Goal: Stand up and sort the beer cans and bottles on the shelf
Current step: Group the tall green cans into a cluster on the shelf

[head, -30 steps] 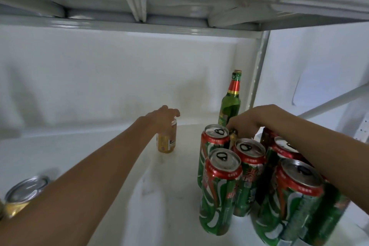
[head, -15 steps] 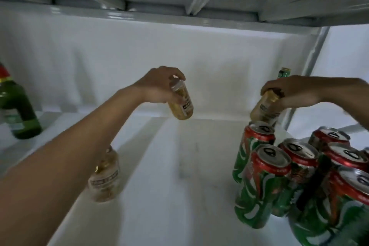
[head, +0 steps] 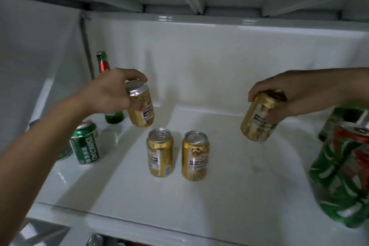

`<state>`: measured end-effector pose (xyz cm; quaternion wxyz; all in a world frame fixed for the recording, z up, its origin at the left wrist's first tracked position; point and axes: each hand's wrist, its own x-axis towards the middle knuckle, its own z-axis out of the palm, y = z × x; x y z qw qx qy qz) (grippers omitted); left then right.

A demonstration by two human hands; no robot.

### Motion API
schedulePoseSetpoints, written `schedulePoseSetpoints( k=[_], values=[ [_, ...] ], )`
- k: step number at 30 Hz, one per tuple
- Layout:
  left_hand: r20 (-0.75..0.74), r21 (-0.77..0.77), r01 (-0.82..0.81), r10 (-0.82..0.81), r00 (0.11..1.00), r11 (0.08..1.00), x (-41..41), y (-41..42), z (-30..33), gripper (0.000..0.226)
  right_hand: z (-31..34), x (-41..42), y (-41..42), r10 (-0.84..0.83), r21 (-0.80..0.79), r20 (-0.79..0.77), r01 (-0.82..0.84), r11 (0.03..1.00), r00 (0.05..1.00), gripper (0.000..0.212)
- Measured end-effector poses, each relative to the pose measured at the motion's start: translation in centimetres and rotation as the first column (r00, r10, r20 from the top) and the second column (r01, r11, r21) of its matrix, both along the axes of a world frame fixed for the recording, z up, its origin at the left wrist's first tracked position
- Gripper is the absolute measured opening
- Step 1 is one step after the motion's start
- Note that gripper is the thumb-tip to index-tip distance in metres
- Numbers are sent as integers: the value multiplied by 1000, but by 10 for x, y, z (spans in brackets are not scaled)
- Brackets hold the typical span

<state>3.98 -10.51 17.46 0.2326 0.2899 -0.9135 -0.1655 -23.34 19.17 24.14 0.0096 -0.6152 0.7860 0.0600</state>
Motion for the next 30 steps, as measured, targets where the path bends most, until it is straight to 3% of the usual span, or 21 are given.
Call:
schedulePoseSetpoints(
  k=[4, 11, 17, 22, 27, 30],
  values=[
    [73, 23, 67, -68, 995, 998, 40, -10, -18, 74, -29, 71, -12, -71, 145, 114, 54, 988, 991, 42],
    [270, 73, 231, -242, 932, 970, 60, 5, -64, 69, -79, 120, -29, -256, 254, 16, 243, 936, 967, 47],
    [164, 105, 266, -280, 946, 958, 59, 12, -83, 69, -102, 126, -35, -376, 157, 51, 364, 918, 925, 44],
    [67, 126, 251, -261, 963, 960, 62, 16, -100, 77, -109, 121, -30, -351, 61, 131, 346, 936, 927, 39],
    [35, 181, 289, -300, 953, 940, 74, 18, -100, 96, -116, 105, -18, -255, -14, 306, 272, 962, 917, 38],
    [-28, 199, 344, -346, 938, 917, 85, 13, -94, 110, -116, 93, -6, -198, -42, 476, 248, 968, 857, 56]
  ],
)
